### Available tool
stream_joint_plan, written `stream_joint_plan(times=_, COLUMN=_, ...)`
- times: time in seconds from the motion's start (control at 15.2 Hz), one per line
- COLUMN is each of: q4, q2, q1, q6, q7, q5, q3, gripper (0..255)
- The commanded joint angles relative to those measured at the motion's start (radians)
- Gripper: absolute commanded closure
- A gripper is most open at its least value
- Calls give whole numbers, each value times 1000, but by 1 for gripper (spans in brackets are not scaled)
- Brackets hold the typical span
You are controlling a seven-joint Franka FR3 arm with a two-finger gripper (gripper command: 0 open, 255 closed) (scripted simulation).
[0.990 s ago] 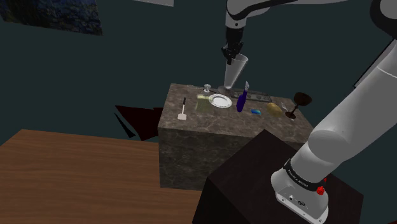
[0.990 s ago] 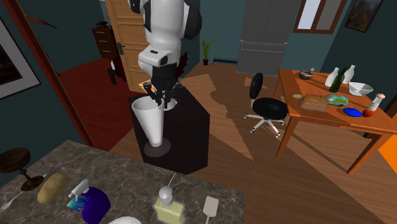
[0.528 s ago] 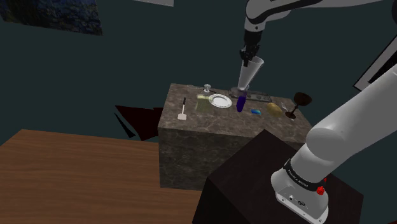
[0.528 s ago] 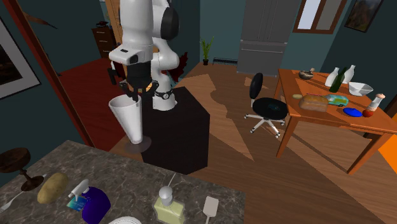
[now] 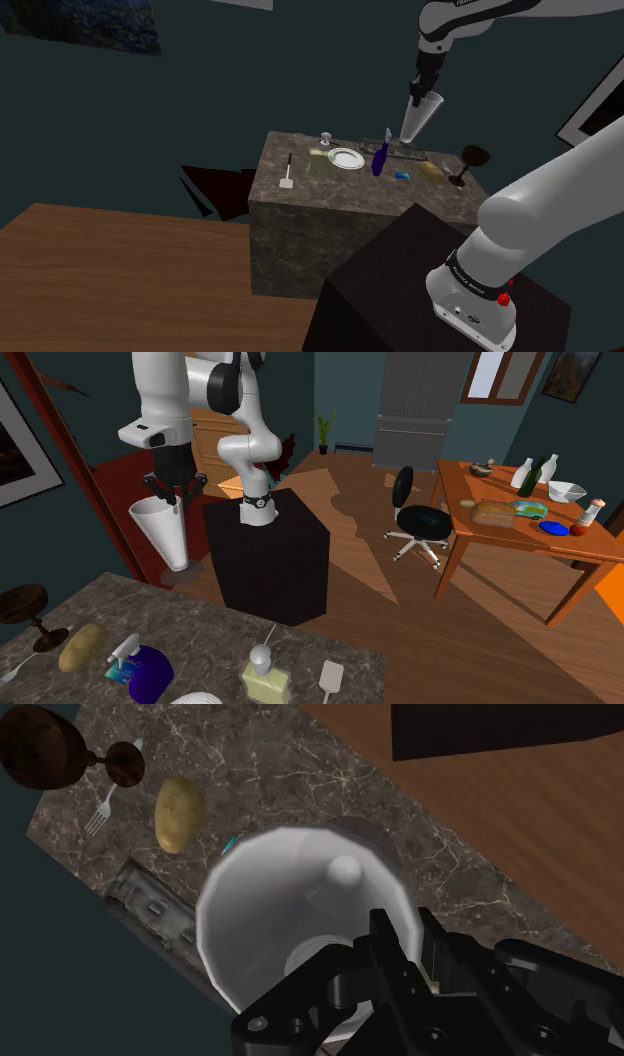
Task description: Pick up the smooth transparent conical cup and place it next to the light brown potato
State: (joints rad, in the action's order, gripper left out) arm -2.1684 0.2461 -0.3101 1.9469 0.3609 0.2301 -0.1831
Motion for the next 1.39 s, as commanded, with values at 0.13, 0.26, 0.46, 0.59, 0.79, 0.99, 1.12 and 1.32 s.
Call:
stream_joint_plan(times=0.13, q4=-26, q2=25, q1=-42, q6=21, q7=91, q5=19, q3=-60, gripper=255)
stream_joint_plan(times=0.26, q4=-29, q2=28, q1=-62, q6=30, q7=139, q5=28, q3=-92, gripper=255)
stream_joint_plan(times=0.46, q4=-25, q2=26, q1=-92, q6=44, q7=212, q5=37, q3=-142, gripper=255)
stream_joint_plan(times=0.59, q4=-17, q2=19, q1=-111, q6=53, q7=262, q5=41, q3=-175, gripper=255)
stream_joint_plan(times=0.79, q4=4, q2=0, q1=-138, q6=67, q7=340, q5=41, q3=-227, gripper=255)
stream_joint_plan(times=0.99, q4=35, q2=-30, q1=-163, q6=80, q7=421, q5=33, q3=-280, gripper=255)
stream_joint_plan(times=1.12, q4=61, q2=-55, q1=-179, q6=89, q7=478, q5=22, q3=-315, gripper=255)
stream_joint_plan(times=1.32, q4=108, q2=-104, q1=-202, q6=100, q7=566, q5=-5, q3=-368, gripper=255)
